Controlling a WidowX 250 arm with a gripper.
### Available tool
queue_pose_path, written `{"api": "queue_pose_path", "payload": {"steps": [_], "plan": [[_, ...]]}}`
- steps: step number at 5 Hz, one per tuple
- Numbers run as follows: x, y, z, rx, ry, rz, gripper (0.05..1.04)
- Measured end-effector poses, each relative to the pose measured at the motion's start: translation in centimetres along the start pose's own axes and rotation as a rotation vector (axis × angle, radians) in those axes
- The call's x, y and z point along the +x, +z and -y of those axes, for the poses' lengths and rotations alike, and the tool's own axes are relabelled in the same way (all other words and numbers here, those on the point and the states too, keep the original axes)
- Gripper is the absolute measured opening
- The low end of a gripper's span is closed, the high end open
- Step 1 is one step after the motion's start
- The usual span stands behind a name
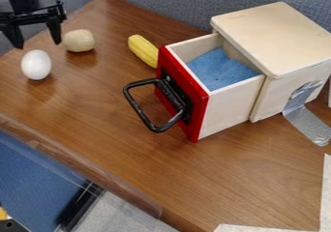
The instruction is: Déplacer l œuf dans le tiroir
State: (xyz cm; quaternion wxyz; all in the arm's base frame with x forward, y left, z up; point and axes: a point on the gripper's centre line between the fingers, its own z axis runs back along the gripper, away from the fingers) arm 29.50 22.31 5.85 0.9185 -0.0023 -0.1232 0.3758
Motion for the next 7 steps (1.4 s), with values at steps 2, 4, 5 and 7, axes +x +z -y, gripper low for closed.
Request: {"api": "queue_pose_path", "payload": {"steps": [2, 4, 5, 7], "plan": [[-0.8, -0.6, -0.7, 0.138, -0.044, -0.031, 1.0], [-1.5, -3.1, -1.4, 0.193, -0.023, -0.035, 1.0], [-1.4, -4.0, -1.9, 0.24, 0.005, -0.034, 0.95], [-1.8, -3.9, -1.6, 0.22, 0.021, -0.046, 0.858]]}}
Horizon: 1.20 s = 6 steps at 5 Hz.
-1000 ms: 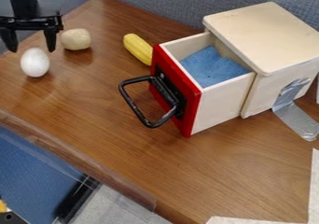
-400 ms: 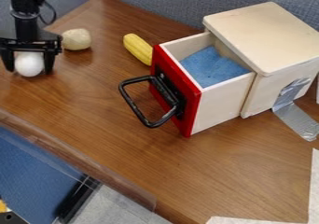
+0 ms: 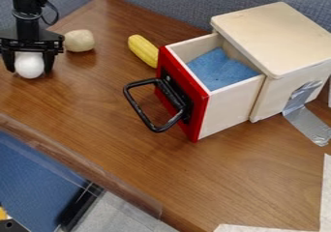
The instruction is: Déplacer l œuf dans le tiroir
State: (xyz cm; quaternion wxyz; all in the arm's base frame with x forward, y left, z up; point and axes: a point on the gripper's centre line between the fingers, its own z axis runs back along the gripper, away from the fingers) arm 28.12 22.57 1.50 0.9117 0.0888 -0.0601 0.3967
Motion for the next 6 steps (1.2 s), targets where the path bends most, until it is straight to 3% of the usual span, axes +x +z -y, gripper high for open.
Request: {"api": "queue_pose_path", "payload": {"steps": [2, 3, 4, 5, 6], "plan": [[1.0, 8.5, 1.6, -0.171, 0.02, -0.04, 0.858], [1.6, 11.7, 2.4, -0.233, 0.028, -0.066, 0.858], [1.4, 14.4, 4.0, -0.268, -0.032, -0.043, 0.858], [-0.2, 16.8, 7.2, -0.314, -0.171, 0.023, 0.858], [-1.6, 17.7, 9.0, -0.325, -0.208, 0.028, 0.858]]}}
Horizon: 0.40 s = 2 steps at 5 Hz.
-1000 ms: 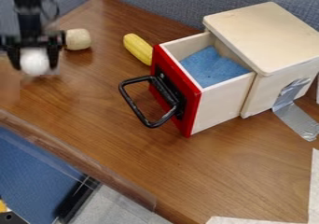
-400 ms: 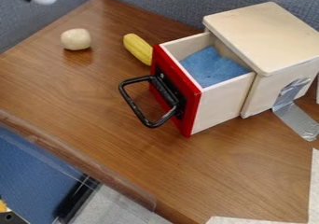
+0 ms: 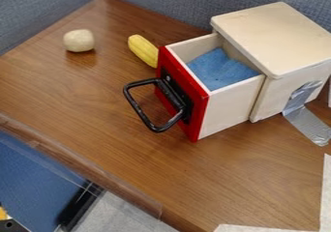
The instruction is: Déplacer l œuf dans le tiroir
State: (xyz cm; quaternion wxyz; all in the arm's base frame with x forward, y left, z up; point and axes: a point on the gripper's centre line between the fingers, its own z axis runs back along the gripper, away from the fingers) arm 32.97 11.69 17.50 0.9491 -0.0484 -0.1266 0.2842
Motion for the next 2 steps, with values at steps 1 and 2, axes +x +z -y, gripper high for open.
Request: {"api": "queue_pose_path", "payload": {"steps": [1, 2], "plan": [[-1.6, -0.1, 3.3, -0.01, -0.066, -0.004, 0.858], [-2.7, -0.5, 5.9, -0.013, -0.114, -0.008, 0.858]]}}
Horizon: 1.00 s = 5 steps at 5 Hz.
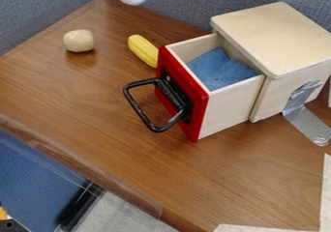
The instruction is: Déplacer l œuf dans le tiroir
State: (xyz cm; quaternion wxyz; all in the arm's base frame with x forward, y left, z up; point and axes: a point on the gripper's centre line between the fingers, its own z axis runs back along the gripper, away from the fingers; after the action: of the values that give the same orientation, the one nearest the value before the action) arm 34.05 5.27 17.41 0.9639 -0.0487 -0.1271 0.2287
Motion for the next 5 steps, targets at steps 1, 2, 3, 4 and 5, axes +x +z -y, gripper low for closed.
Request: {"api": "queue_pose_path", "payload": {"steps": [1, 2, 3, 4, 5], "plan": [[-1.1, -0.2, 3.3, -0.014, -0.065, -0.001, 0.858], [-1.4, -1.2, 5.5, -0.031, -0.069, -0.007, 0.858], [-1.2, -3.0, 7.7, -0.041, -0.067, -0.023, 0.858], [-0.4, -4.4, 8.7, -0.047, -0.048, -0.012, 0.858], [0.4, -6.9, 9.1, -0.041, -0.021, -0.015, 0.858]]}}
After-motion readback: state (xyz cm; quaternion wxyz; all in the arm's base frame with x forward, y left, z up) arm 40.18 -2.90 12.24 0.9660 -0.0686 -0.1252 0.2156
